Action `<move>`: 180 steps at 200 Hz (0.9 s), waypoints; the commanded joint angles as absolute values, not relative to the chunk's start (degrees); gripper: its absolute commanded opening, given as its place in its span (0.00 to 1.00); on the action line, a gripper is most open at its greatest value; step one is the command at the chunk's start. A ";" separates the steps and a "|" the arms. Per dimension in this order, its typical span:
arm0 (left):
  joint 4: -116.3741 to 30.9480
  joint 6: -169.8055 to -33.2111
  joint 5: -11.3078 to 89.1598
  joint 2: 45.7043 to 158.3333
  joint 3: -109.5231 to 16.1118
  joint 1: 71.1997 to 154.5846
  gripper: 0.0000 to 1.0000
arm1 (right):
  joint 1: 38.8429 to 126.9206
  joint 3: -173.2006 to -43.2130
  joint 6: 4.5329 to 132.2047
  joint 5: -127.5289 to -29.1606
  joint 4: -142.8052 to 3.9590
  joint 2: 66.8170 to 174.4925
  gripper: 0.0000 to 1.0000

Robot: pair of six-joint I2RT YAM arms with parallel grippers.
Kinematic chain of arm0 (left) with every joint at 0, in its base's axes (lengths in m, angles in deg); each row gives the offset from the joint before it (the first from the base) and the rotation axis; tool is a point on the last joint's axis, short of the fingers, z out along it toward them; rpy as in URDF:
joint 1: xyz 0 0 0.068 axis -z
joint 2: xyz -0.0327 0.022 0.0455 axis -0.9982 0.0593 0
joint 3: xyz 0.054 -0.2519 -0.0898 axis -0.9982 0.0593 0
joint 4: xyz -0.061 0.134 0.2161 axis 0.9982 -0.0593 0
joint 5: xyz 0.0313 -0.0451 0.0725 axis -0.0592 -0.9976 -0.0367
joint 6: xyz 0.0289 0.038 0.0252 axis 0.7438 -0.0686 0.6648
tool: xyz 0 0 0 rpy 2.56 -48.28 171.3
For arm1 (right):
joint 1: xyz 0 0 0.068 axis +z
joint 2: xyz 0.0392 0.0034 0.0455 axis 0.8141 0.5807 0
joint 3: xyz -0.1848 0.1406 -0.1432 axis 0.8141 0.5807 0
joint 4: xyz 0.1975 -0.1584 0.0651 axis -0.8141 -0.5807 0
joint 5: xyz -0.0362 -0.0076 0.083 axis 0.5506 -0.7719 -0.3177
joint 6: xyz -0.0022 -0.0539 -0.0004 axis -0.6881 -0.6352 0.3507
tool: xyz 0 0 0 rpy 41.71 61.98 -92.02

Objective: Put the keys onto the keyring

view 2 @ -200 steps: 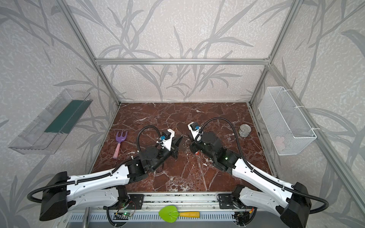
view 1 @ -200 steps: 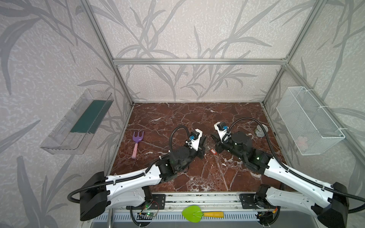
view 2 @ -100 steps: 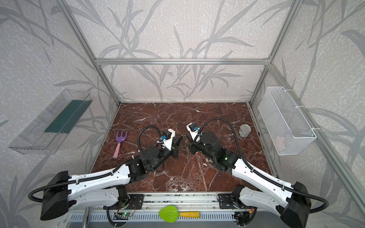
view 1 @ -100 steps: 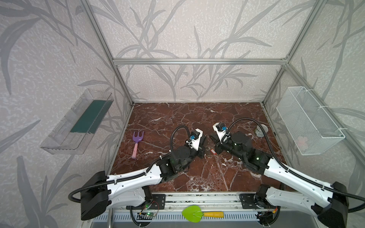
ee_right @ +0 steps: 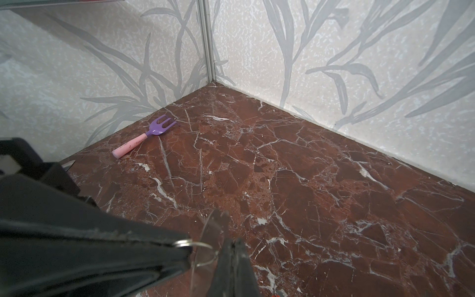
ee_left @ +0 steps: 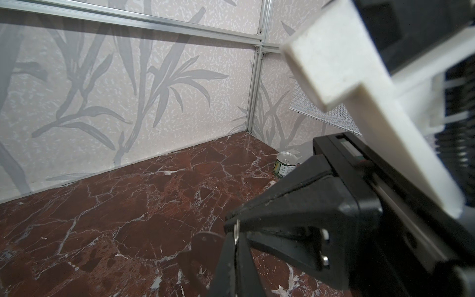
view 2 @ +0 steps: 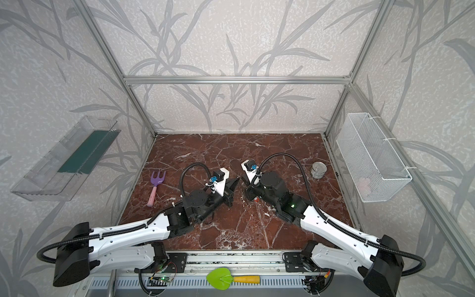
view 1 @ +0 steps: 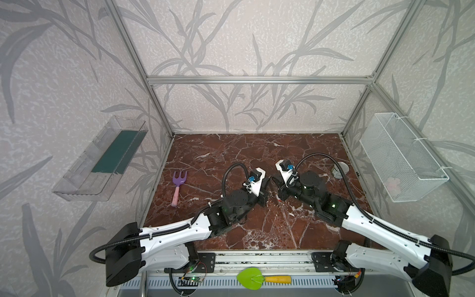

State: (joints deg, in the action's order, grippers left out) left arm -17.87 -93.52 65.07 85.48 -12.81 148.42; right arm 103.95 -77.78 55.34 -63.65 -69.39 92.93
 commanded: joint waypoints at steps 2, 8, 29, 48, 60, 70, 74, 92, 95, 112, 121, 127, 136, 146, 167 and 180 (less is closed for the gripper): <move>-16.11 -94.55 63.73 86.08 -14.99 148.59 0.00 | 104.51 -80.07 55.28 -65.51 -67.29 92.88 0.00; -16.00 -94.56 63.66 86.16 -15.05 148.65 0.00 | 104.51 -80.04 55.29 -65.63 -67.29 92.91 0.00; -15.89 -94.74 63.16 86.38 -15.09 148.65 0.00 | 104.60 -80.00 55.29 -66.24 -67.03 92.82 0.00; -15.74 -95.03 62.81 86.50 -15.05 148.64 0.00 | 104.68 -79.91 55.27 -66.78 -66.73 92.71 0.00; -15.73 -95.08 62.67 86.50 -15.05 148.65 0.00 | 104.77 -79.77 55.19 -67.18 -66.49 92.53 0.00; -15.54 -95.19 62.35 86.52 -14.96 148.61 0.00 | 104.77 -79.88 55.19 -67.57 -66.45 92.53 0.00; -15.51 -95.26 62.15 86.56 -14.96 148.60 0.00 | 104.77 -79.90 55.21 -67.71 -66.36 92.53 0.00; -15.28 -95.32 61.36 86.50 -14.87 148.65 0.00 | 104.86 -79.99 55.06 -68.33 -66.19 92.62 0.00; -15.29 -95.36 61.27 86.50 -14.87 148.61 0.00 | 104.86 -79.99 55.06 -68.37 -66.15 92.62 0.00; -15.06 -95.43 60.32 86.41 -14.83 148.53 0.00 | 104.86 -79.96 55.15 -69.05 -65.84 92.62 0.00; -15.00 -95.54 59.81 86.32 -14.78 148.59 0.00 | 104.86 -79.91 55.16 -69.42 -65.64 92.62 0.00; -14.79 -95.57 59.53 86.25 -14.65 148.54 0.00 | 104.87 -79.91 55.16 -69.60 -65.59 92.66 0.00; -14.80 -95.73 59.60 86.15 -14.61 148.60 0.00 | 104.95 -79.89 55.19 -69.74 -65.56 92.62 0.00; -14.88 -95.73 59.57 85.99 -14.46 148.50 0.00 | 104.93 -79.76 55.20 -70.04 -65.35 92.53 0.00; -13.97 -95.90 59.83 85.48 -13.58 148.45 0.00 | 104.93 -79.06 55.28 -71.17 -64.31 91.85 0.00; -14.33 -95.69 59.86 85.02 -13.37 148.45 0.00 | 104.95 -78.47 55.10 -71.99 -63.63 91.11 0.00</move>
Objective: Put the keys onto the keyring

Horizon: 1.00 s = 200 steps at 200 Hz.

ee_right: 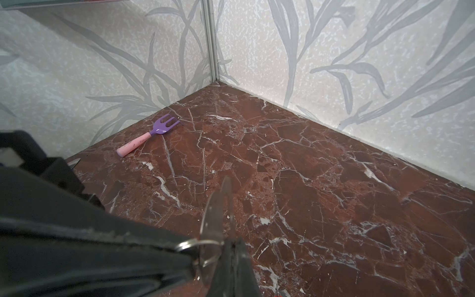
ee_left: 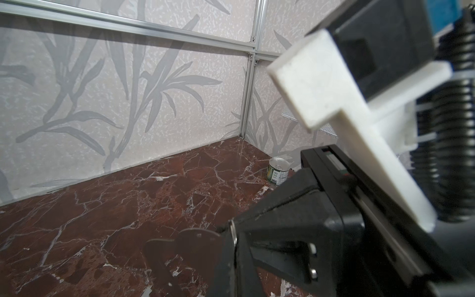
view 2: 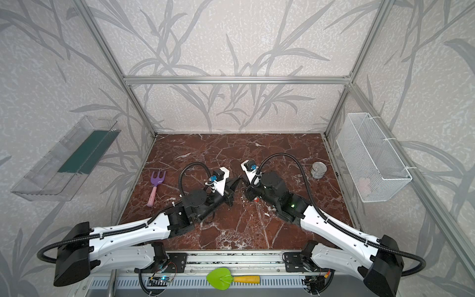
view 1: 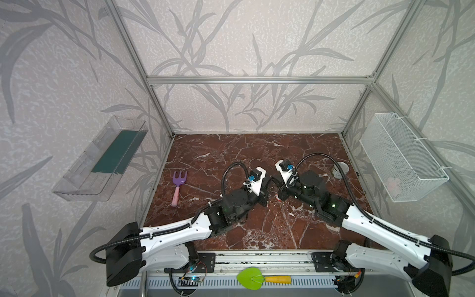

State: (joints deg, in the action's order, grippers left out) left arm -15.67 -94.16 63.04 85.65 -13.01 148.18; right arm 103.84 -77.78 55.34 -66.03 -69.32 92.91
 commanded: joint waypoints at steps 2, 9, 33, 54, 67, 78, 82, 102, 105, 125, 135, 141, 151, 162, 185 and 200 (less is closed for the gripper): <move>-14.44 -95.64 59.95 84.94 -13.38 148.41 0.00 | 104.95 -78.38 55.03 -72.12 -63.56 90.99 0.00; -15.18 -95.51 60.22 84.61 -13.38 148.38 0.00 | 104.95 -78.20 54.99 -72.24 -63.48 90.56 0.00; -16.88 -94.93 60.14 83.50 -13.21 148.03 0.00 | 104.89 -78.21 54.37 -72.45 -64.39 89.77 0.00; -17.98 -94.51 60.05 82.01 -12.71 147.64 0.00 | 104.90 -78.32 53.84 -71.27 -65.62 89.16 0.00; -17.75 -94.57 58.96 80.85 -11.81 147.03 0.00 | 104.88 -78.32 53.41 -70.34 -66.57 88.63 0.00; -17.17 -95.69 57.95 79.65 -10.57 146.26 0.00 | 104.86 -78.32 52.93 -69.52 -67.47 88.11 0.00; -16.87 -95.74 57.66 79.13 -9.98 145.97 0.00 | 104.85 -78.32 52.74 -69.24 -67.89 87.91 0.00; -17.66 -96.37 51.51 76.33 -8.14 142.26 0.00 | 104.77 -78.50 51.99 -67.73 -70.35 86.85 0.00; -17.93 -96.64 50.46 75.91 -7.95 141.56 0.00 | 104.77 -78.50 51.82 -67.61 -70.61 86.64 0.00; -18.23 -97.47 41.88 73.30 -6.21 136.23 0.00 | 104.53 -78.32 51.24 -67.36 -72.14 85.44 0.00; -18.85 -97.16 37.09 72.43 -5.61 133.60 0.00 | 104.51 -78.49 50.98 -67.29 -73.01 84.99 0.00; -19.15 -97.06 34.23 72.20 -5.46 132.10 0.00 | 104.43 -78.59 50.91 -67.16 -73.47 84.82 0.00; -18.85 -96.90 28.07 72.13 -4.99 129.38 0.00 | 104.14 -78.67 50.80 -67.85 -74.19 84.58 0.01; -18.32 -96.80 22.12 72.24 -4.68 126.63 0.00 | 103.86 -78.85 50.79 -69.35 -74.84 84.45 0.03; -17.75 -96.34 9.90 72.97 -5.47 121.88 0.00 | 103.17 -79.44 50.46 -73.87 -76.18 84.61 0.10; -17.56 -95.95 3.71 73.78 -6.64 119.75 0.00 | 102.88 -79.95 50.48 -76.03 -76.92 84.97 0.14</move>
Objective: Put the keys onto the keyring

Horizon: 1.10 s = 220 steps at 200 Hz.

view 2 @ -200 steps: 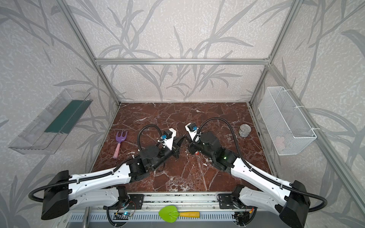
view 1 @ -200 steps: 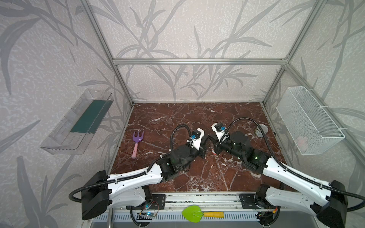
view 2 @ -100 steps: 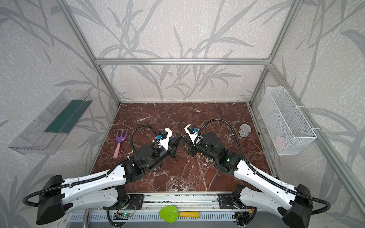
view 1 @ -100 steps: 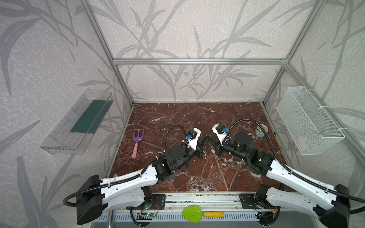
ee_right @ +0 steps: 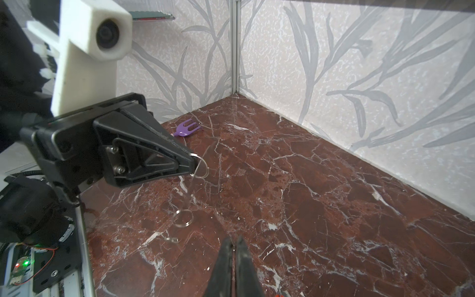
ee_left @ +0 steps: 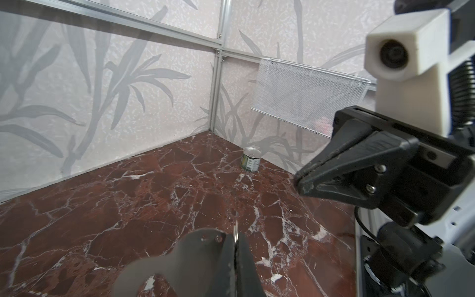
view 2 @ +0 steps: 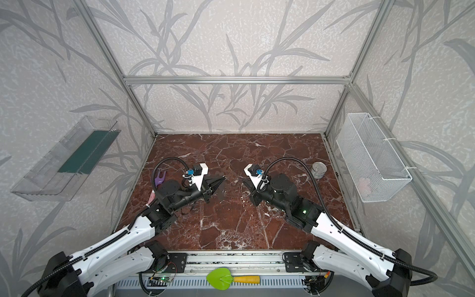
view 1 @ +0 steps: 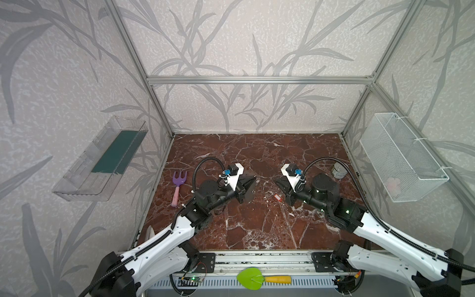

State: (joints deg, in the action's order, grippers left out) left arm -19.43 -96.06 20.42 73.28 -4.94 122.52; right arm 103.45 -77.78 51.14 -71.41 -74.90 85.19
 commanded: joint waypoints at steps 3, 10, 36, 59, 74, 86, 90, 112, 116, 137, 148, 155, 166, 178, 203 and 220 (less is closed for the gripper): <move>-17.43 -95.95 2.54 74.00 -6.88 119.40 0.00 | 102.79 -79.99 50.49 -76.59 -77.05 85.05 0.15; -17.28 -96.02 -0.33 74.55 -7.51 118.49 0.00 | 102.67 -80.08 50.43 -77.58 -77.08 85.10 0.17; -15.95 -97.94 -10.82 78.12 -10.23 115.96 0.00 | 102.23 -79.99 50.66 -80.86 -77.12 84.90 0.25; -7.15 -103.92 -16.92 81.83 -10.34 114.35 0.00 | 101.81 -79.74 50.44 -84.12 -77.19 84.71 0.29; 1.51 -108.72 -19.21 83.86 -9.23 113.69 0.00 | 101.70 -79.34 50.16 -85.88 -77.20 84.29 0.31; 6.69 -112.01 -20.35 85.36 -8.81 113.26 0.00 | 101.54 -79.12 50.01 -86.47 -77.39 83.89 0.32; 7.89 -112.84 -20.66 85.86 -8.83 113.22 0.00 | 101.46 -79.05 49.96 -86.75 -77.51 83.77 0.32; 12.44 -116.43 -21.91 88.40 -9.40 112.94 0.00 | 100.83 -78.86 49.78 -87.97 -78.08 83.48 0.33; 13.23 -117.02 -22.20 88.70 -9.50 112.93 0.00 | 100.66 -78.91 49.71 -88.04 -78.17 83.48 0.33; 15.53 -119.35 -22.70 90.36 -10.10 112.87 0.00 | 100.21 -78.66 49.63 -88.12 -78.21 83.22 0.33; 16.97 -120.46 -22.81 90.95 -10.13 112.86 0.00 | 99.96 -78.62 49.72 -88.16 -78.12 83.13 0.33; 17.75 -120.98 -22.89 91.25 -10.13 112.86 0.00 | 99.81 -78.50 49.81 -88.20 -77.97 83.13 0.33; 18.66 -121.54 -22.98 91.66 -10.21 112.77 0.00 | 99.72 -78.24 50.03 -88.42 -77.70 83.20 0.33; 19.32 -122.02 -22.93 91.94 -10.21 112.78 0.00 | 99.50 -78.07 50.12 -88.79 -77.34 83.22 0.33; 20.23 -122.81 -22.94 92.44 -10.21 112.63 0.00 | 99.24 -77.88 50.37 -89.79 -76.47 83.30 0.33; 20.43 -122.96 -22.51 92.73 -10.08 112.62 0.00 | 99.24 -77.89 50.46 -90.47 -76.00 83.39 0.32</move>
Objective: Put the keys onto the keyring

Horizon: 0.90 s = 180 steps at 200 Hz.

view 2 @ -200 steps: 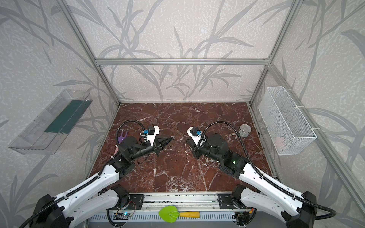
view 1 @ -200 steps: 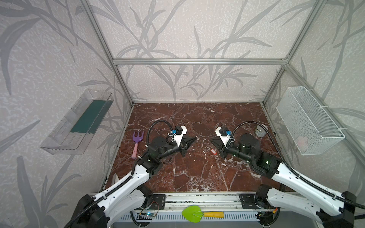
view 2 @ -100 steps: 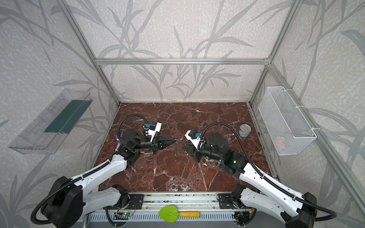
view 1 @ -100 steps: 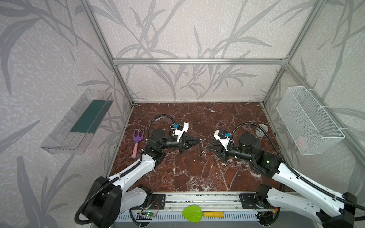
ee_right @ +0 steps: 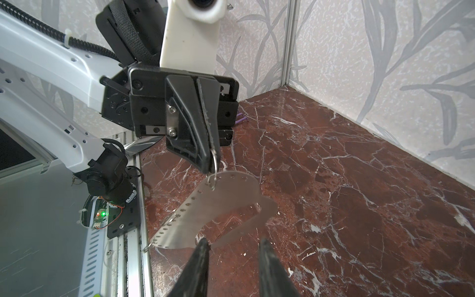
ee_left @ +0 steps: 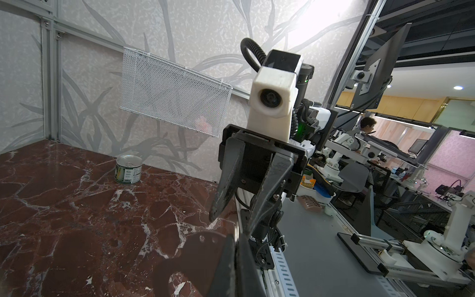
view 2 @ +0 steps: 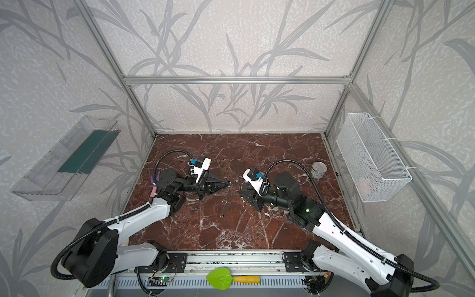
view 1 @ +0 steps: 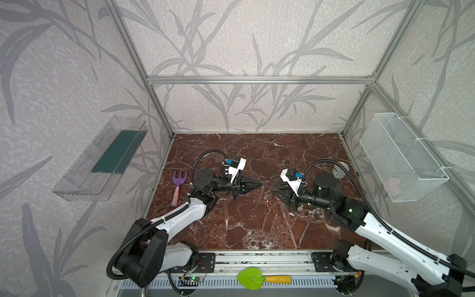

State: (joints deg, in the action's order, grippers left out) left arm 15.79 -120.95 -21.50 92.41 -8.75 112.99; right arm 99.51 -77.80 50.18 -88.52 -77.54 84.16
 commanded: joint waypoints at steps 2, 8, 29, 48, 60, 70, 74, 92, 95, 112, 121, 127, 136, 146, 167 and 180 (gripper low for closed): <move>20.38 -122.96 -22.47 92.71 -10.11 112.60 0.00 | 99.24 -77.91 50.44 -90.62 -75.81 83.35 0.32; 20.09 -122.97 -22.30 92.83 -10.20 112.59 0.00 | 99.26 -77.82 50.45 -91.12 -75.48 83.30 0.31; 20.78 -123.78 -21.88 93.50 -10.17 112.61 0.00 | 99.15 -77.79 50.54 -92.55 -74.11 83.47 0.28; 23.35 -125.54 -21.84 94.40 -9.73 112.61 0.00 | 99.08 -78.27 50.67 -93.20 -72.98 84.13 0.26; 25.00 -126.73 -21.75 94.99 -9.60 112.58 0.00 | 99.15 -78.65 50.67 -93.78 -72.31 84.76 0.25; 26.40 -127.68 -21.74 95.43 -9.51 112.61 0.00 | 99.15 -79.01 50.74 -94.21 -71.76 85.41 0.24; 26.88 -128.01 -21.75 95.69 -9.43 112.61 0.00 | 99.15 -79.15 50.75 -94.37 -71.61 85.62 0.24; 29.15 -129.59 -21.66 96.45 -9.33 112.61 0.00 | 99.15 -79.64 50.76 -94.66 -70.90 86.61 0.23; 29.52 -129.90 -21.66 96.61 -9.33 112.56 0.00 | 99.15 -79.69 50.75 -94.66 -70.81 86.76 0.22; 32.32 -131.73 -21.88 97.54 -9.25 112.62 0.00 | 99.06 -80.04 50.81 -94.68 -70.33 87.35 0.21; 33.63 -132.53 -21.93 97.97 -9.25 112.59 0.00 | 99.06 -80.08 50.92 -94.58 -70.13 87.52 0.20; 34.09 -132.87 -22.00 98.30 -9.29 112.60 0.00 | 98.97 -80.16 51.07 -94.57 -69.82 87.61 0.20; 34.10 -132.97 -21.98 98.68 -9.41 112.60 0.00 | 98.82 -80.17 51.26 -94.57 -69.53 87.74 0.20; 34.09 -132.97 -22.02 98.92 -9.41 112.59 0.00 | 98.62 -80.33 51.50 -94.72 -69.39 87.87 0.19; 34.10 -132.79 -21.93 99.02 -9.43 112.61 0.00 | 98.44 -80.31 51.70 -95.43 -69.46 88.14 0.19; 34.16 -132.63 -21.63 98.89 -9.42 112.58 0.00 | 98.44 -80.13 51.77 -95.78 -69.73 88.36 0.19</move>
